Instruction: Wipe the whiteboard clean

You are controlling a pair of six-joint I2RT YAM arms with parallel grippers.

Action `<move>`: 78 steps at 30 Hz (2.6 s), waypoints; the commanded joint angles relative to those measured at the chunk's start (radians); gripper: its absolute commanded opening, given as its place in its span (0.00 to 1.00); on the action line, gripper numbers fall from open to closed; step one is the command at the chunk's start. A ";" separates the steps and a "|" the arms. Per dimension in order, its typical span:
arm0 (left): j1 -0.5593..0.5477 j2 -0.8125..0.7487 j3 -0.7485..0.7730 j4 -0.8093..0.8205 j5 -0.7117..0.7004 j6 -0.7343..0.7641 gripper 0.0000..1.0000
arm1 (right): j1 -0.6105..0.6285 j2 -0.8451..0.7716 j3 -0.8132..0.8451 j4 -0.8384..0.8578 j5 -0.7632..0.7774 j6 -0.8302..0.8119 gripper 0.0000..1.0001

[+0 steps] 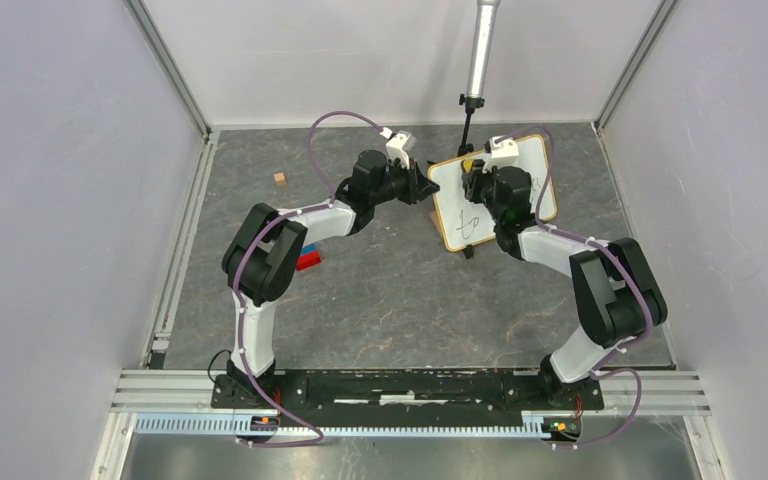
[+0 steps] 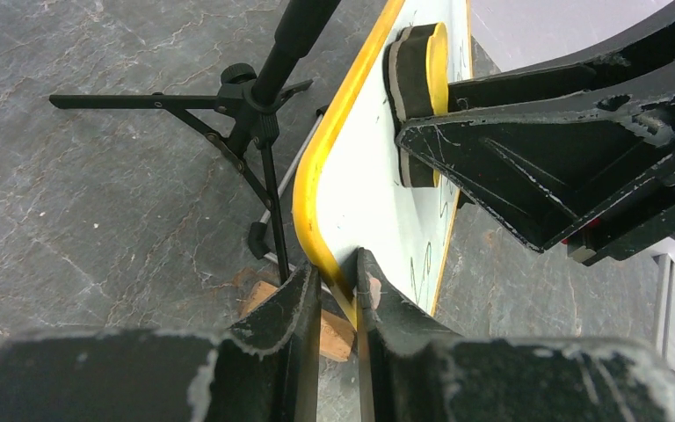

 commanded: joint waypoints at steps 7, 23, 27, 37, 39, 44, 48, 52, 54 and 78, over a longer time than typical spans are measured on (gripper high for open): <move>-0.013 -0.013 0.020 -0.063 -0.010 0.104 0.02 | -0.101 0.024 -0.045 0.028 -0.071 0.103 0.27; -0.014 0.091 0.023 0.153 0.077 -0.176 0.58 | -0.126 -0.050 -0.090 0.038 -0.144 0.077 0.50; -0.010 0.114 0.044 0.147 0.109 -0.196 0.50 | -0.126 -0.079 -0.095 0.021 -0.121 0.047 0.60; 0.038 0.119 0.105 -0.063 0.285 -0.156 0.03 | -0.122 -0.103 -0.070 -0.018 -0.079 -0.011 0.64; 0.046 0.143 0.166 -0.156 0.355 -0.140 0.02 | -0.119 -0.099 -0.056 -0.025 -0.072 -0.023 0.62; 0.066 0.162 0.184 -0.221 0.418 -0.162 0.02 | -0.119 -0.096 -0.051 -0.029 -0.064 -0.026 0.64; 0.064 0.147 0.102 -0.123 0.385 -0.218 0.02 | -0.117 -0.081 -0.037 -0.024 -0.084 -0.011 0.66; 0.053 0.111 0.016 -0.002 0.307 -0.241 0.02 | -0.117 -0.082 -0.035 -0.021 -0.082 0.002 0.70; 0.045 0.106 -0.012 0.033 0.272 -0.242 0.02 | -0.114 -0.083 -0.033 -0.017 -0.083 0.009 0.70; 0.043 0.137 0.080 -0.217 0.248 -0.127 0.02 | 0.018 0.042 0.103 -0.024 -0.049 -0.078 0.42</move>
